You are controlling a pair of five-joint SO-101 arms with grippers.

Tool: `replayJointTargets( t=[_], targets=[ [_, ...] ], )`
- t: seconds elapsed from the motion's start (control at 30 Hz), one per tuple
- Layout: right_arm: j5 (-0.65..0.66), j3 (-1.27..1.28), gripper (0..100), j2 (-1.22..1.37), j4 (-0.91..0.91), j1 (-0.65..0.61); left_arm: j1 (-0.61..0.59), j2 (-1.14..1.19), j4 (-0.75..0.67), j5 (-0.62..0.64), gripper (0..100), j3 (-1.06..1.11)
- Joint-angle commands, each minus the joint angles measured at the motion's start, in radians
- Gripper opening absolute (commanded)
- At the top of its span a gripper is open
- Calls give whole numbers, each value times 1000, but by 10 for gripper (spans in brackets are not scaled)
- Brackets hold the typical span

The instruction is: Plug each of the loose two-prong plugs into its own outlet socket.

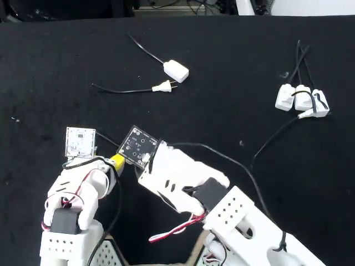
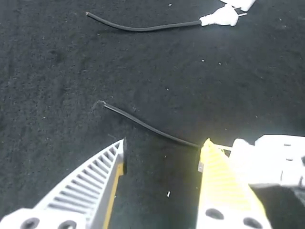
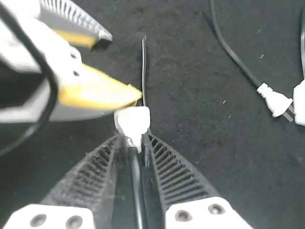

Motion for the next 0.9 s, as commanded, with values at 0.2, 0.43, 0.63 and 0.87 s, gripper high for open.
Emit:
replayJointTargets(
  t=[0.2, 0.43, 0.63, 0.87],
  targets=[
    [14, -85, 10, -35, 23, -9, 16, -11, 6, -5, 256, -18],
    [146, -111, 10, -35, 140, 178, -82, -11, 6, 40, 256, -47],
    [284, -297, 10, -33, 404, 269, -96, -5, 6, 72, 256, -38],
    [462, -481, 10, 170, 577, 367, -96, -3, 6, 72, 256, -35]
  ],
)
